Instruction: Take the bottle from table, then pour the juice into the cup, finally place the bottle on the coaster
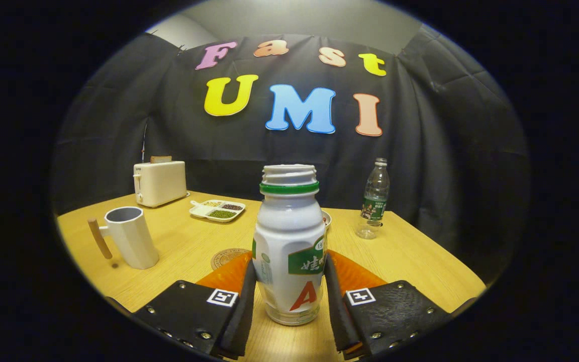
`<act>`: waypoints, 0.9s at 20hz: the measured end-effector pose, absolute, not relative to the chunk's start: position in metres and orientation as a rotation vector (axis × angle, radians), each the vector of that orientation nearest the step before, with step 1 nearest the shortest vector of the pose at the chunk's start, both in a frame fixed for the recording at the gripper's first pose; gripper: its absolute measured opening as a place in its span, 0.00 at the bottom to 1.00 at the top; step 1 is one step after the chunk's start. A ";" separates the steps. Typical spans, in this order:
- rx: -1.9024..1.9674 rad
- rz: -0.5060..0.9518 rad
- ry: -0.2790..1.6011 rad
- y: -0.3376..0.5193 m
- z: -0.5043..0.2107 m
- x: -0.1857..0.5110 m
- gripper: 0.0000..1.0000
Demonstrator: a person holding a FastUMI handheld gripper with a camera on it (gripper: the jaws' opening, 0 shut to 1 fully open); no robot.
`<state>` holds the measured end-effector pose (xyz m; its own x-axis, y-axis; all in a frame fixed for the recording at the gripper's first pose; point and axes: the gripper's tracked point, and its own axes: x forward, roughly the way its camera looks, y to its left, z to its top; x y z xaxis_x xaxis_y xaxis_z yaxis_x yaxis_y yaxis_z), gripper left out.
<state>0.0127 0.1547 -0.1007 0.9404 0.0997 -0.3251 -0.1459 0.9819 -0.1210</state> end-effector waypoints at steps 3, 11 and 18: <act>-0.211 0.128 0.306 0.161 -0.093 0.015 0.64; -0.461 0.154 0.236 0.198 -0.064 0.026 0.64; -0.683 0.175 0.183 0.234 -0.048 0.036 0.64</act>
<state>0.0358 0.2340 -0.0482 0.9695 0.0998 -0.2240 -0.2192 0.7622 -0.6092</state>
